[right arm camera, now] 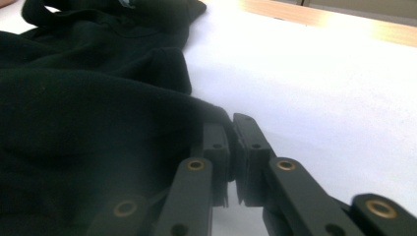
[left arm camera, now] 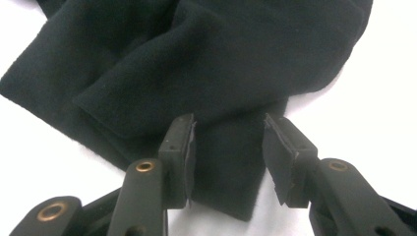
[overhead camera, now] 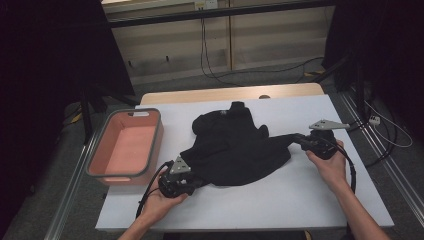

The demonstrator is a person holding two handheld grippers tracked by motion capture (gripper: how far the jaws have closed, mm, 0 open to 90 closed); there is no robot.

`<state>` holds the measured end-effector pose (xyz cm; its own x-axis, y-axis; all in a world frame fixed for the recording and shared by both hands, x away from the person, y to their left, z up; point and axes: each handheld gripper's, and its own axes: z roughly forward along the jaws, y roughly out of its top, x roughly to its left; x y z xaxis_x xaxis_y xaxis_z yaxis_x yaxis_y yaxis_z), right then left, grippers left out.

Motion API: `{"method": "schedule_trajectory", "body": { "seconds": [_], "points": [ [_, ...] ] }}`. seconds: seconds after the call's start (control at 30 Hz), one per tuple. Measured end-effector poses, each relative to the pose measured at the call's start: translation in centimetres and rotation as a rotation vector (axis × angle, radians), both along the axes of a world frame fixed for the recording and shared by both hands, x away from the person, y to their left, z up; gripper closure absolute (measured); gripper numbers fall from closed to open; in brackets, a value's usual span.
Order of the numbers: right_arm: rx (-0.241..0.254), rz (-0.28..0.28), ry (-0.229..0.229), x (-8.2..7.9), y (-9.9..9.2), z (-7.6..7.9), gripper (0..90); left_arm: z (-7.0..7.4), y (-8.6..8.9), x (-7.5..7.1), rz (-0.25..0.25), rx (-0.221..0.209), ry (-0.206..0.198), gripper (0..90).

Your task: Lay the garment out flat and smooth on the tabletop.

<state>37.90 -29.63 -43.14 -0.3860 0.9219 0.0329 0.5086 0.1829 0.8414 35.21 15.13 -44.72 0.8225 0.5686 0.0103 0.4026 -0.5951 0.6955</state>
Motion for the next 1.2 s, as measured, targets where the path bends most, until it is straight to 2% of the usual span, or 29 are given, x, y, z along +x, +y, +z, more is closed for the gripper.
{"method": "schedule_trajectory", "body": {
  "seconds": [0.1, 0.13, 0.17, 0.2, 0.23, 0.27, 0.4, 0.47, 0.5, 0.53, 0.6, 0.63, 0.67, 0.77, 0.8, 0.83, 0.9, 0.93, 0.97, 1.0, 1.07, 1.1, 1.2],
  "points": [
    [-0.012, 0.002, 0.007, 0.4, 0.4, -0.3, 81.8, -0.2, -0.1, 0.1, -0.004, 0.011, 0.003, 57.1],
    [-0.027, 0.008, 0.011, 0.8, 0.9, -0.6, 81.4, -0.3, -0.2, 0.2, -0.005, 0.010, 0.008, 60.4],
    [-0.032, 0.009, 0.015, 1.0, 1.1, -0.6, 81.3, -0.3, -0.2, 0.2, -0.005, 0.010, 0.008, 65.8],
    [-0.037, 0.014, 0.017, 1.3, 1.3, -0.7, 81.3, -0.2, -0.3, 0.4, -0.008, 0.002, 0.024, 74.9],
    [-0.037, 0.014, 0.017, 1.3, 1.3, -0.7, 81.3, -0.2, -0.3, 0.4, -0.008, 0.002, 0.024, 83.4],
    [-0.044, 0.012, 0.018, 1.6, 1.6, -0.8, 81.3, -0.1, -0.2, 0.6, -0.013, -0.001, 0.035, 87.3],
    [-0.052, 0.011, 0.019, 2.0, 1.7, -0.7, 81.0, 0.5, 0.2, 0.5, -0.011, -0.025, 0.039, 89.0],
    [-0.047, -0.001, 0.014, 2.4, 1.4, -0.5, 80.8, 1.2, 0.9, 0.4, -0.010, -0.064, 0.044, 89.2],
    [-0.047, -0.002, 0.016, 2.6, 1.4, -0.5, 80.8, 1.9, 1.7, 0.2, 0.003, -0.116, 0.070, 89.2],
    [-0.047, -0.002, 0.016, 2.6, 1.4, -0.5, 80.8, 1.9, 1.7, 0.2, 0.003, -0.116, 0.070, 89.2],
    [-0.051, 0.000, 0.022, 3.1, 1.4, -0.7, 80.8, 2.7, 2.4, -0.1, 0.020, -0.150, 0.059, 89.3],
    [-0.051, 0.000, 0.022, 3.1, 1.4, -0.7, 80.8, 2.7, 2.4, -0.1, 0.020, -0.150, 0.059, 89.3],
    [-0.047, 0.004, 0.027, 3.5, 1.7, -0.7, 81.5, 3.0, 2.6, 0.1, 0.041, -0.172, 0.056, 89.3],
    [-0.059, 0.008, 0.024, 3.9, 2.0, -0.6, 81.3, 3.1, 2.6, 0.6, 0.059, -0.171, 0.050, 89.3],
    [-0.060, 0.005, 0.025, 4.2, 2.1, -0.8, 80.5, 2.6, 2.4, 1.4, 0.078, -0.108, 0.020, 89.2],
    [-0.064, 0.001, 0.034, 4.4, 2.1, -1.0, 79.6, 2.6, 2.4, 1.4, 0.078, -0.108, 0.020, 89.2],
    [-0.066, 0.000, 0.041, 4.4, 2.0, -1.2, 77.9, 1.8, 2.4, 2.1, 0.093, -0.075, 0.034, 89.2],
    [-0.069, -0.006, 0.057, 4.4, 1.9, -1.5, 71.2, 1.3, 2.3, 2.6, 0.106, -0.047, 0.037, 89.2],
    [-0.069, -0.006, 0.057, 4.4, 1.9, -1.5, 71.2, 1.3, 2.3, 2.6, 0.106, -0.047, 0.037, 89.2],
    [-0.064, -0.023, 0.057, 4.2, 1.6, -1.6, 64.5, 1.1, 2.2, 2.8, 0.112, -0.036, 0.038, 89.2],
    [-0.040, -0.039, 0.054, 3.8, 1.0, -1.4, 58.8, 0.8, 2.2, 3.1, 0.119, -0.024, 0.046, 89.1],
    [-0.040, -0.039, 0.054, 3.8, 1.0, -1.4, 58.8, 0.8, 2.2, 3.1, 0.119, -0.024, 0.046, 89.1],
    [-0.016, -0.025, 0.043, 2.3, 0.2, -1.0, 57.5, 0.7, 2.3, 2.8, 0.111, -0.016, 0.044, 88.9]
  ]
}}
